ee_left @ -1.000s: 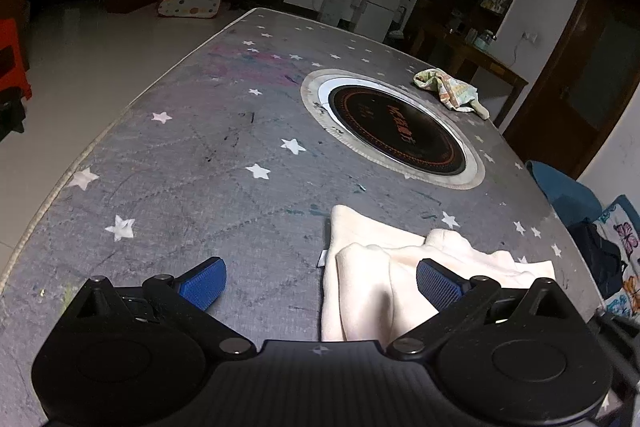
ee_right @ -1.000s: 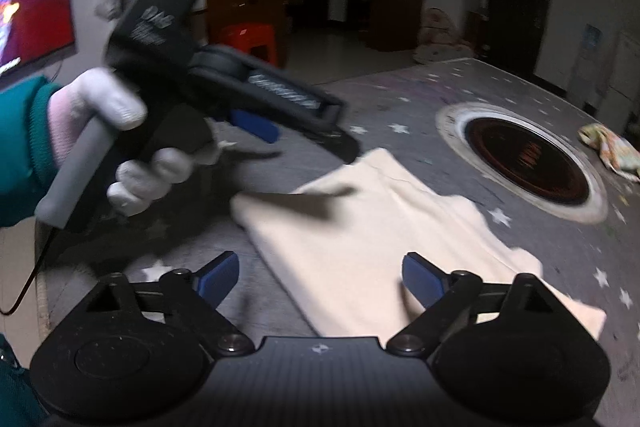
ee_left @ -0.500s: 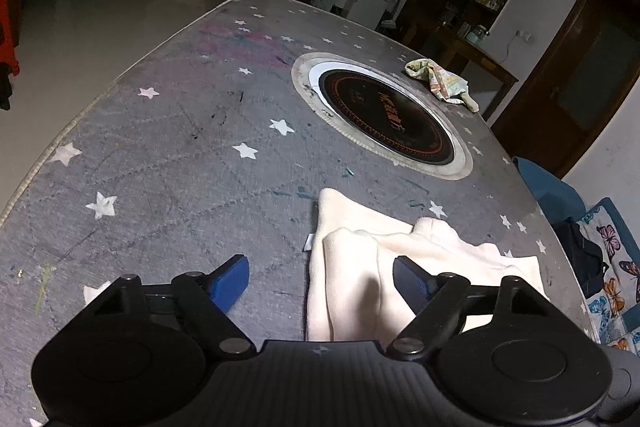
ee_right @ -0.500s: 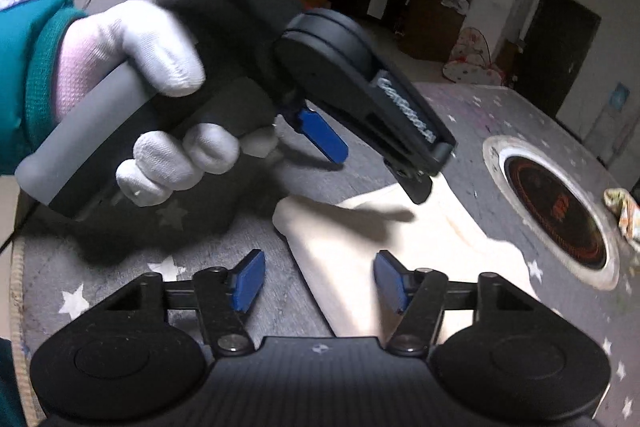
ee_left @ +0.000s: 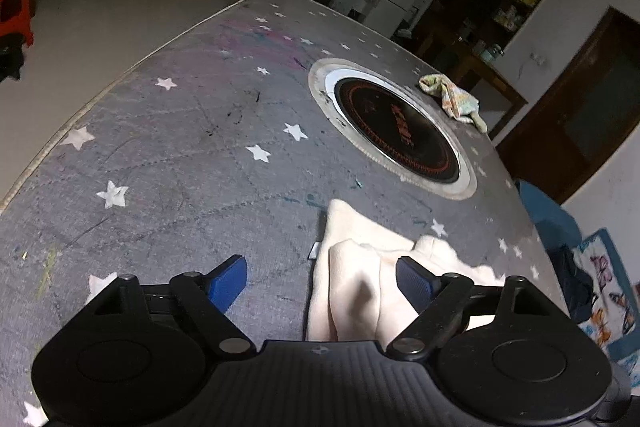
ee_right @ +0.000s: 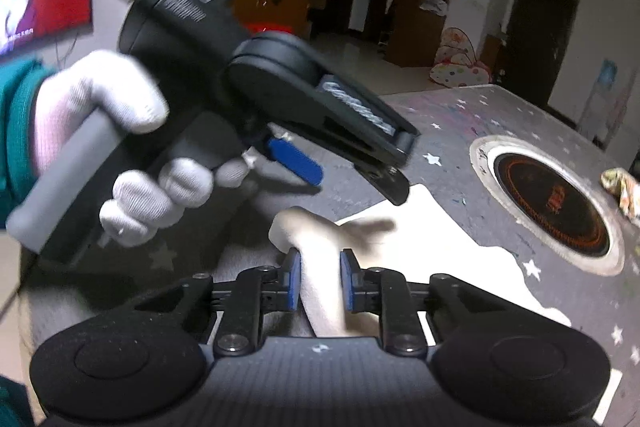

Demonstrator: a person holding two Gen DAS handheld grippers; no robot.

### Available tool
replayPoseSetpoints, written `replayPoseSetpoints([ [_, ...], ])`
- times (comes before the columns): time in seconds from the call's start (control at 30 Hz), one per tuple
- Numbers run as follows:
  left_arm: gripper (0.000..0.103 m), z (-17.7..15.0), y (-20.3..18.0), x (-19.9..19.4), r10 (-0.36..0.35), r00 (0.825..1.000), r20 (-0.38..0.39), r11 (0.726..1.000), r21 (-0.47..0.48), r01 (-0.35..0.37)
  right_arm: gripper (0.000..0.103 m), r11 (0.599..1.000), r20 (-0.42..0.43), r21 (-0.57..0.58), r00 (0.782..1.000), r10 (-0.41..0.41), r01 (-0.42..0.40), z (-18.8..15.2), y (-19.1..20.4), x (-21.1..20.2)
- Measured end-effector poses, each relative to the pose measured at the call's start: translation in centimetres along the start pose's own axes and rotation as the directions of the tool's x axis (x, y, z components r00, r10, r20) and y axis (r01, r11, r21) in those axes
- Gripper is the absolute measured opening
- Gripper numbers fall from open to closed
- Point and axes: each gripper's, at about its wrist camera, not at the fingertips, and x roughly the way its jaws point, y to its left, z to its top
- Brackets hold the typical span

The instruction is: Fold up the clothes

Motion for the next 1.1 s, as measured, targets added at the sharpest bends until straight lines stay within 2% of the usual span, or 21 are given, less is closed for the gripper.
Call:
replayPoseSetpoints([
  [0.2, 0.086, 0.4, 0.9, -0.1, -0.044, 0.999, -0.023, 0.991, -0.127, 0.041, 0.016, 0.992, 0.05, 0.119, 0.998, 0.03, -0.036, 0.2, -2.2, -1.4],
  [0.33, 0.086, 0.3, 1.4, 0.3, -0.097, 0.994, -0.056, 0.972, -0.222, 0.082, 0.016, 0.989, 0.078, 0.143, 0.997, 0.028, -0.039, 0.3, -2.6, -2.2],
  [0.47, 0.085, -0.1, 1.3, 0.9, -0.11, 0.991, -0.074, 0.963, -0.254, 0.088, 0.016, 0.987, 0.1, 0.157, 0.995, 0.026, -0.042, 0.2, -2.8, -2.9],
  [0.5, 0.082, -0.1, 1.2, 0.9, -0.116, 0.99, -0.076, 0.962, -0.255, 0.094, 0.015, 0.987, 0.103, 0.157, 0.994, 0.028, -0.045, 0.2, -2.8, -2.9],
  [0.57, 0.067, -0.4, 1.3, 1.4, -0.151, 0.984, -0.091, 0.953, -0.279, 0.12, 0.015, 0.986, 0.108, 0.156, 0.994, 0.032, -0.049, 0.1, -2.7, -3.0],
  [0.7, 0.048, -1.0, 1.8, 2.2, -0.216, 0.97, -0.114, 0.926, -0.339, 0.166, 0.015, 0.987, 0.116, 0.148, 0.993, 0.037, -0.055, 0.0, -2.3, -3.3],
  [0.77, 0.032, -1.3, 2.2, 2.5, -0.234, 0.965, -0.12, 0.916, -0.359, 0.178, 0.015, 0.988, 0.111, 0.142, 0.993, 0.042, -0.058, -0.1, -2.2, -3.2],
  [0.83, 0.024, -1.6, 2.6, 2.6, -0.237, 0.964, -0.122, 0.912, -0.371, 0.177, 0.015, 0.989, 0.099, 0.131, 0.994, 0.052, -0.065, -0.2, -1.8, -3.2],
  [0.93, 0.02, -1.7, 2.8, 2.7, -0.234, 0.965, -0.122, 0.913, -0.37, 0.175, 0.018, 0.988, 0.086, 0.134, 0.994, 0.064, -0.075, -0.3, -1.7, -3.1],
  [0.97, 0.019, -1.7, 2.7, 2.7, -0.233, 0.965, -0.122, 0.914, -0.366, 0.175, 0.022, 0.988, 0.084, 0.137, 0.994, 0.066, -0.077, -0.4, -1.7, -3.2],
  [1.07, 0.019, -1.7, 2.6, 2.6, -0.226, 0.967, -0.119, 0.921, -0.349, 0.173, 0.023, 0.985, 0.09, 0.15, 0.994, 0.068, -0.081, -0.6, -2.0, -3.8],
  [1.1, 0.019, -1.7, 2.5, 2.6, -0.224, 0.967, -0.118, 0.924, -0.34, 0.173, 0.027, 0.985, 0.092, 0.154, 0.993, 0.068, -0.082, -0.7, -2.1, -4.1],
])
